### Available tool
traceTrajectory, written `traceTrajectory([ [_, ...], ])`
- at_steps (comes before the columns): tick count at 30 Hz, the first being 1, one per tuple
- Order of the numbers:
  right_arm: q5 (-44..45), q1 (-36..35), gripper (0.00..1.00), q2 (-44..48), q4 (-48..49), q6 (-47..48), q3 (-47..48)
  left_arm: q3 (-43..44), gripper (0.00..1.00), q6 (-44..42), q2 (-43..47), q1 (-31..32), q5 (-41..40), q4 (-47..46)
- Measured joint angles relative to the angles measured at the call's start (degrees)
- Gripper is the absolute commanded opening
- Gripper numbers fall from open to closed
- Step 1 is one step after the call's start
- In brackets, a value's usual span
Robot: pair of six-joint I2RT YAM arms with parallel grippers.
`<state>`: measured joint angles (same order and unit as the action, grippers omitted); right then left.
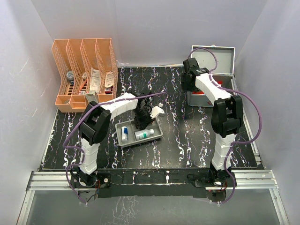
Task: Organize the medicine kit
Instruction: Pick up the medicine box compartment at the center of the board, then move the medicine box to the center of the board.
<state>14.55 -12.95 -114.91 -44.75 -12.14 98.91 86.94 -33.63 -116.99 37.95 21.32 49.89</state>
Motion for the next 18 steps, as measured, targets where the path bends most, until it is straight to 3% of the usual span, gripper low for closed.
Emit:
traceTrajectory([
  [12, -1.5, 0.3, 0.55, -0.2, -0.1, -0.2, -0.6, -1.7, 0.00, -1.9, 1.5, 0.0, -6.5, -3.7],
  [14, -1.6, 0.3, 0.46, -0.5, -0.1, -0.2, -0.6, -1.7, 0.00, -2.4, 1.5, 0.0, -7.4, -3.9],
  [18, -1.4, 0.3, 0.09, -1.0, -0.2, 0.0, -1.0, -1.4, 0.00, -3.5, 1.5, 0.0, -8.7, -3.7],
])
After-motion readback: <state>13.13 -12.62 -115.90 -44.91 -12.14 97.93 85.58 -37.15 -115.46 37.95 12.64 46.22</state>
